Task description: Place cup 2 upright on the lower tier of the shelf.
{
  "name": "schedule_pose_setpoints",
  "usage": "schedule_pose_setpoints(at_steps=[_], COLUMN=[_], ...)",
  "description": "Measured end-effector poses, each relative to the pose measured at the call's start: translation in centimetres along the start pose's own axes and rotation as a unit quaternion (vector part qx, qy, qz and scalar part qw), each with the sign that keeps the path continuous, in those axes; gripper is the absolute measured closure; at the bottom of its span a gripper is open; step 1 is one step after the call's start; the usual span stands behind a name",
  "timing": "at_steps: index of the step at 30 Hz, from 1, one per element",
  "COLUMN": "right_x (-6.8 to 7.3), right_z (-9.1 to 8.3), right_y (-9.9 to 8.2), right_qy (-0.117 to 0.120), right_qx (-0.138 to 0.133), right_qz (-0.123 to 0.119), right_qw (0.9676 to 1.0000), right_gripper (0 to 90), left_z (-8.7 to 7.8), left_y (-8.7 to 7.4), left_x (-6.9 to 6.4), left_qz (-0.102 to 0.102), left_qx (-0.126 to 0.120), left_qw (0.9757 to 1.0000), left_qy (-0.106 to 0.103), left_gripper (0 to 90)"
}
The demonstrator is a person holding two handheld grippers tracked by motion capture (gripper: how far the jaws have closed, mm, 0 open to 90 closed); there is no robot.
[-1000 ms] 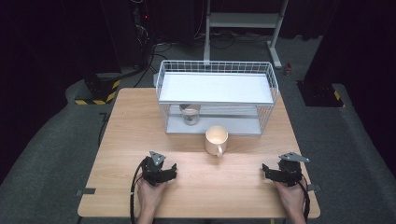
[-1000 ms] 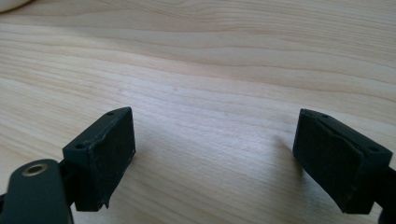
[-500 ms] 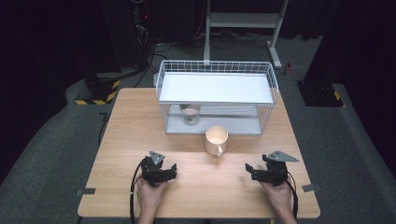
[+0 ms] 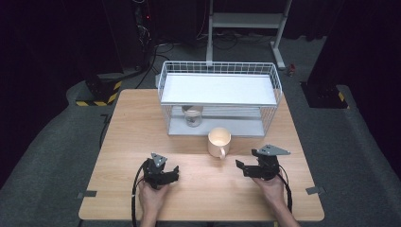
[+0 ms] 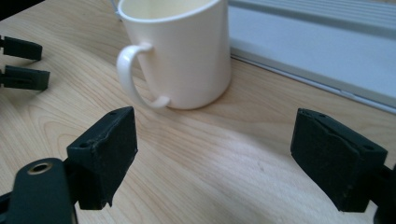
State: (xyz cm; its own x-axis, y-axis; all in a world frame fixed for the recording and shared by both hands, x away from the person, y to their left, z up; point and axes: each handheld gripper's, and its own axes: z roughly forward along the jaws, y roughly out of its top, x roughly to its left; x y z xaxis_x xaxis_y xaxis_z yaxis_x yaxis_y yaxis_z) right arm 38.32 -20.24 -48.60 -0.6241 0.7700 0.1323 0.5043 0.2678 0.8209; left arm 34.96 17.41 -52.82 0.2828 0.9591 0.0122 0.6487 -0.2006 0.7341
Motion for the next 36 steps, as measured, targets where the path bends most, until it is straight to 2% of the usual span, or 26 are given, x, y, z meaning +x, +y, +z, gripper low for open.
schedule_pose_setpoints(at_steps=[8, 18, 35, 36], right_x=[0.8, 1.3, 2.3, 2.4], right_z=[0.8, 2.1, 4.4, 4.7], right_y=[1.9, 3.7, 5.7, 5.9], right_qy=[0.007, 0.019, 0.023, 0.022], right_qx=[-0.012, -0.015, -0.013, -0.019], right_qz=[-0.023, -0.029, -0.046, -0.048], right_qw=[0.9996, 0.9993, 0.9986, 0.9984], right_gripper=[12.4, 9.3, 8.9, 8.9], left_z=[0.0, 0.0, 0.0, 0.0], left_y=[0.0, 0.0, 0.0, 0.0], left_x=[0.0, 0.0, 0.0, 0.0], left_qz=[0.000, 0.000, 0.002, 0.003], left_qx=[0.000, -0.001, -0.001, 0.000], left_qw=[1.0000, 1.0000, 1.0000, 1.0000], left_qy=[-0.001, -0.001, -0.002, -0.002], left_gripper=[16.5, 16.6, 16.9, 16.9])
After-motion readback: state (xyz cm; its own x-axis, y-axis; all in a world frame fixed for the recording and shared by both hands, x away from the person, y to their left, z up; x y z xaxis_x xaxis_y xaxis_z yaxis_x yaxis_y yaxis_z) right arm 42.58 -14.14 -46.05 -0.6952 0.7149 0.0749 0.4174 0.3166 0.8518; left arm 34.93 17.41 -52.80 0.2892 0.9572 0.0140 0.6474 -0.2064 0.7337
